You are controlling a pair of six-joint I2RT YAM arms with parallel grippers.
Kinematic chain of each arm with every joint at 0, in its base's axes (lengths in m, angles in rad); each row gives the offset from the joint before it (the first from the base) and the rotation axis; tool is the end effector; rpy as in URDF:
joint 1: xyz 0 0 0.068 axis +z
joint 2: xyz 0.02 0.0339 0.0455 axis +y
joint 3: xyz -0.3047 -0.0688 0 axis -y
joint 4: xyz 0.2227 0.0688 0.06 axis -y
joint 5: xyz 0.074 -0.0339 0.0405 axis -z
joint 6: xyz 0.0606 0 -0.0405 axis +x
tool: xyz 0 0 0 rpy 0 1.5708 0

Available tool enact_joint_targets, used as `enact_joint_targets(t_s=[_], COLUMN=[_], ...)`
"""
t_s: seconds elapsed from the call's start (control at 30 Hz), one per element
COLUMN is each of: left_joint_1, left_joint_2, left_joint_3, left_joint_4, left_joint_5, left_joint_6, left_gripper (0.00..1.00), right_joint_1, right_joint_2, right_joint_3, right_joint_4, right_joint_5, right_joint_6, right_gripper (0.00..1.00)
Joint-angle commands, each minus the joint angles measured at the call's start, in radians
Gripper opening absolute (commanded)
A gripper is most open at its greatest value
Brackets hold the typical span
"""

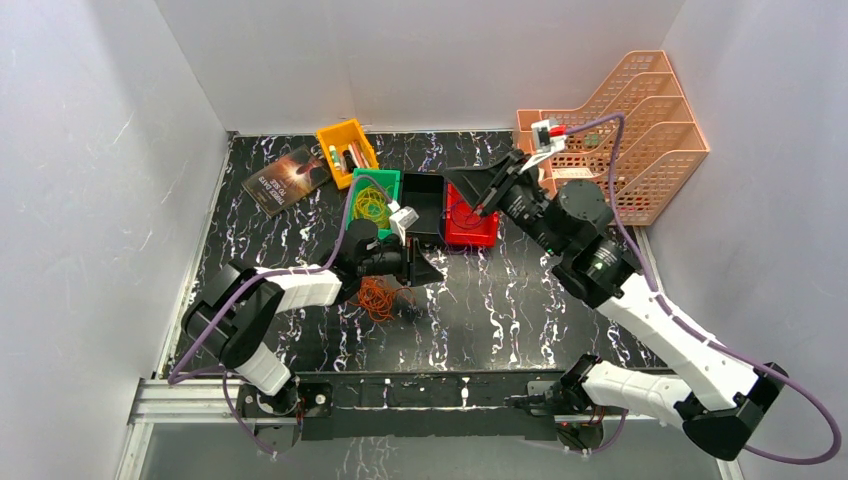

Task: Untangle the cables

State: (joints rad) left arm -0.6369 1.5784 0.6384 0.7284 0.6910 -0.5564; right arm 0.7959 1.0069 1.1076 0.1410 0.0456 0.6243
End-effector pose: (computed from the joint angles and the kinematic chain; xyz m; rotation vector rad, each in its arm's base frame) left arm 0.2344 -0.2214 0.2484 0.6299 1.8800 -1.4312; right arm 0.1442 0.1433 0.4853 -0.0808 1.4241 1.1618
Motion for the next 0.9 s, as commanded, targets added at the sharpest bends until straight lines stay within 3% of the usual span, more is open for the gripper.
enact_joint_targets(t_s=[0.0,0.27,0.47,0.87], left_joint_1=[-0.007,-0.009,-0.010,-0.008], left_joint_2=[-0.004,-0.011,-0.070,-0.311], left_joint_3=[-0.020,-0.042,-0.040,-0.035], left_joint_4=[0.016,-0.007,-0.101,-0.407], left_joint_5=[-0.007,-0.032,-0.104,-0.516], left_joint_6=[0.030,0.035,0.072,0.118], left_gripper=[0.20,0.21,0.38,0.59], right_joint_1=[0.000,0.000,0.000,-0.002], right_joint_2=[-0.053,-0.090,-0.084,0.097], right_joint_3=[0.113,0.199,0.205,0.333], right_joint_4=[-0.027,-0.097,-0.123,-0.143], right_joint_5=[0.071,0.149,0.167,0.217], right_joint_6=[-0.116,-0.233,-0.252,-0.370], right_gripper=[0.00,0.00,0.00,0.00])
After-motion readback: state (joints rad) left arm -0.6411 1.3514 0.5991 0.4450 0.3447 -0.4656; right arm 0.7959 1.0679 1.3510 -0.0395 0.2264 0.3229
